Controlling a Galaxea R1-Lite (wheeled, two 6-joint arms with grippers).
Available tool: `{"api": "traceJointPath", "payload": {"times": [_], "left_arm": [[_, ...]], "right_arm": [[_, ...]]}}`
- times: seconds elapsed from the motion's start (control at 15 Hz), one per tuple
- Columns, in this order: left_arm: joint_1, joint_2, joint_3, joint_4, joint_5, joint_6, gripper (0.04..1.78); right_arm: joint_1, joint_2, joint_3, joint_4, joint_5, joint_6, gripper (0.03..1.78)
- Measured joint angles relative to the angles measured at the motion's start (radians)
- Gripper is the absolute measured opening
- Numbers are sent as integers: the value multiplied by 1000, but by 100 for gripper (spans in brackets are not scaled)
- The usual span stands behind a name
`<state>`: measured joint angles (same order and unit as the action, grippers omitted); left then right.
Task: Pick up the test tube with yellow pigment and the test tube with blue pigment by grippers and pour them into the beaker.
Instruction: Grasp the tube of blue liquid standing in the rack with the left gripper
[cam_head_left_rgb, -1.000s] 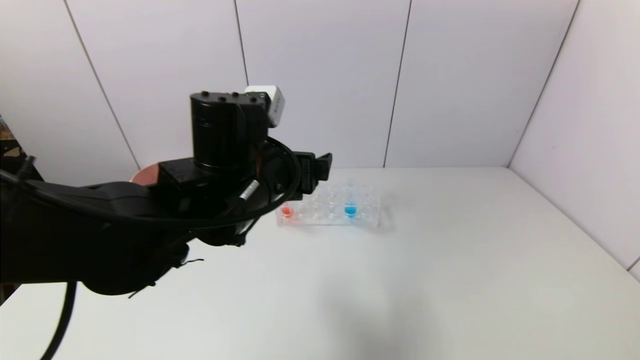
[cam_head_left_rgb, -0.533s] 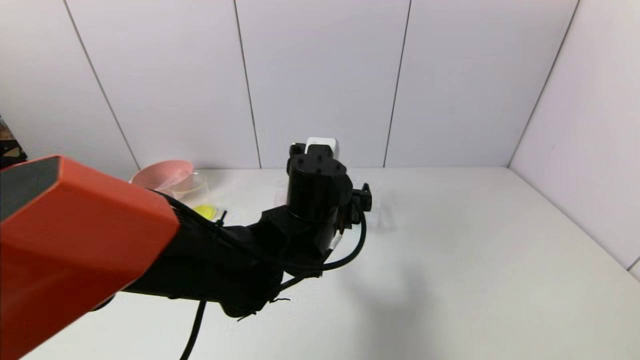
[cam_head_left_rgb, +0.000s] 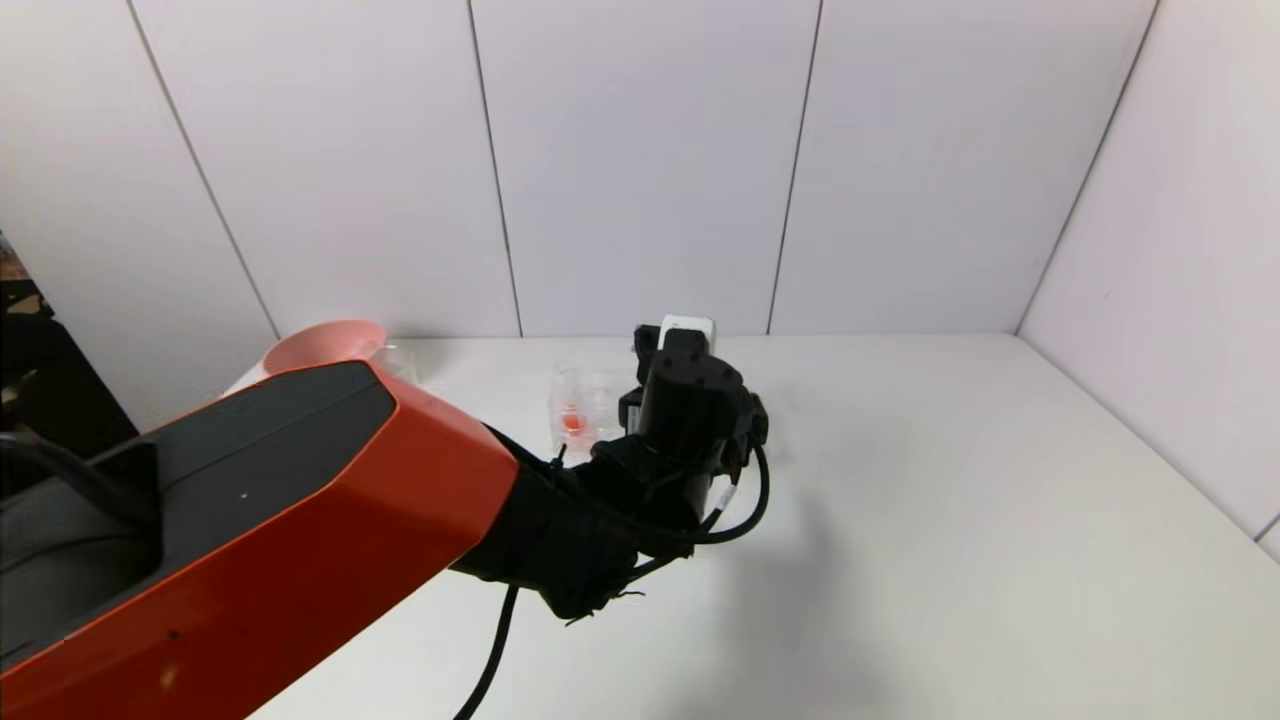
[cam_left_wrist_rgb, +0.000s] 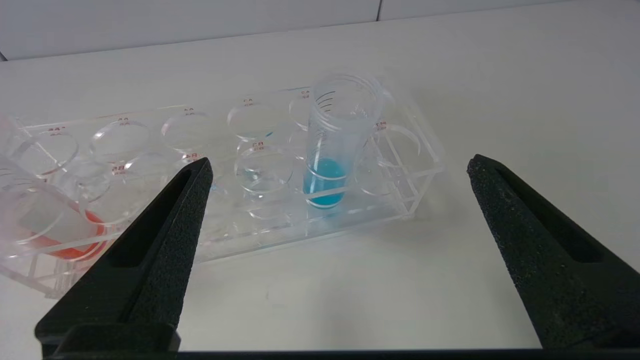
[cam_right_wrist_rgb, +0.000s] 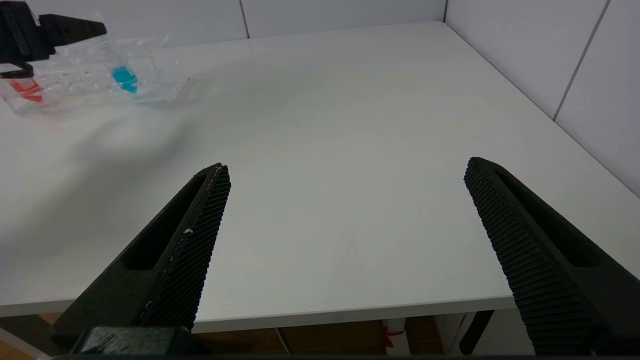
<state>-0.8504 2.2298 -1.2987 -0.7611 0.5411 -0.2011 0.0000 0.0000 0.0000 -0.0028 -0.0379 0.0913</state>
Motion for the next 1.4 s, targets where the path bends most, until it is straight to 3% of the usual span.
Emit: {"api": "traceJointPath", "payload": {"times": [1.4], "left_arm": [[109, 186, -253, 24, 4, 62, 178]], "right_arm": [[0, 0, 0, 0, 0, 0, 171]]}}
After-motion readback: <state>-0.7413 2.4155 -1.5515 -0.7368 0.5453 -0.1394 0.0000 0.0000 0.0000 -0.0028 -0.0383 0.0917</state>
